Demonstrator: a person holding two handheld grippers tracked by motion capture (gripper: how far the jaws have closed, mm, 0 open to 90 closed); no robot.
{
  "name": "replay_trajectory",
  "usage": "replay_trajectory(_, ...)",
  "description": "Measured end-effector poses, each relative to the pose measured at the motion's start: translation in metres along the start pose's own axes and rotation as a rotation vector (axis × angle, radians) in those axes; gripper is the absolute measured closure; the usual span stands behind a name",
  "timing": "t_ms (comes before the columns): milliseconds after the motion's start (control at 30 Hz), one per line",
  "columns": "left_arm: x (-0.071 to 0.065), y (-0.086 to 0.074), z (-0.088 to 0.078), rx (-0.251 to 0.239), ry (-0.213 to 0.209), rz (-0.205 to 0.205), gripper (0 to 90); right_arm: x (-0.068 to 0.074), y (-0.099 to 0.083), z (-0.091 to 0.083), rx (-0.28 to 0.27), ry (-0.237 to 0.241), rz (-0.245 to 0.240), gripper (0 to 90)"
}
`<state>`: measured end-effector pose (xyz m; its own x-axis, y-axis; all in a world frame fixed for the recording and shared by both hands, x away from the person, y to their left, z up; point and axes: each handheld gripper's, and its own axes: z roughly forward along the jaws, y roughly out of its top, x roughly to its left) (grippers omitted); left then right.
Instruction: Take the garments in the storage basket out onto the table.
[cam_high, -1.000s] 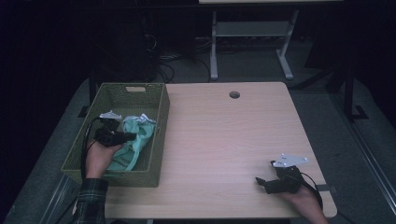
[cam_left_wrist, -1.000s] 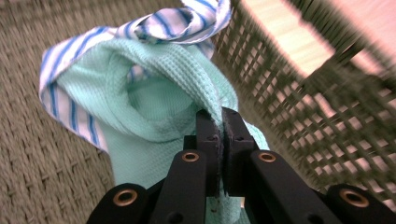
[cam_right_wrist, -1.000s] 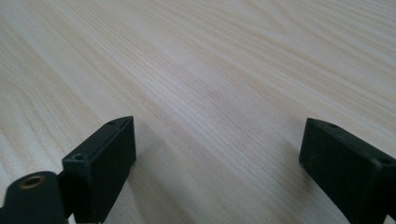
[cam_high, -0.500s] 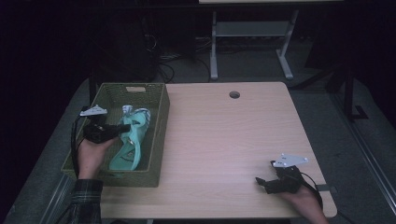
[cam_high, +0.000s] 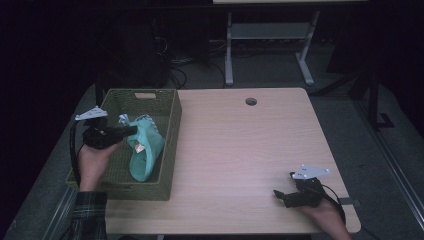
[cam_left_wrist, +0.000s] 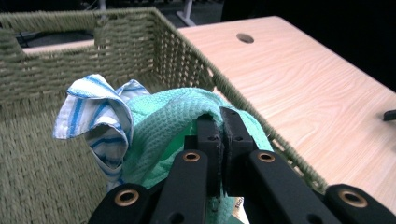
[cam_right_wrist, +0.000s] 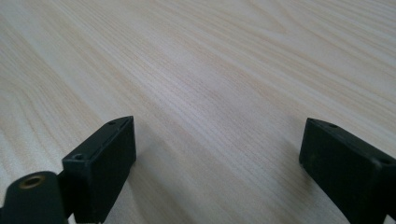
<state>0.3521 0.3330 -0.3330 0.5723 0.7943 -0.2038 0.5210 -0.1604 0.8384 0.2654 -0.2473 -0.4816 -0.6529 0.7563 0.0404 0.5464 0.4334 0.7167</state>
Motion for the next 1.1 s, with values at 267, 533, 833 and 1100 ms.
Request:
replay_trajectory(267,-0.002,0.008,-0.009,-0.045,-0.028,-0.01,87.5,0.0,0.0,0.0,-0.001,0.001,0.001,10.3)
replay_trajectory(533,-0.005,0.02,-0.017,-0.087,-0.068,-0.008,87.2,0.0,0.0,0.0,0.0,0.0,-0.001,10.3)
replay_trajectory(833,-0.013,0.034,-0.024,-0.111,-0.083,0.017,87.3,0.0,0.0,0.0,-0.001,0.001,0.002,10.3)
replay_trajectory(1100,-0.027,0.052,-0.026,-0.122,-0.107,0.058,87.3,0.0,0.0,0.0,0.0,0.0,-0.001,10.3)
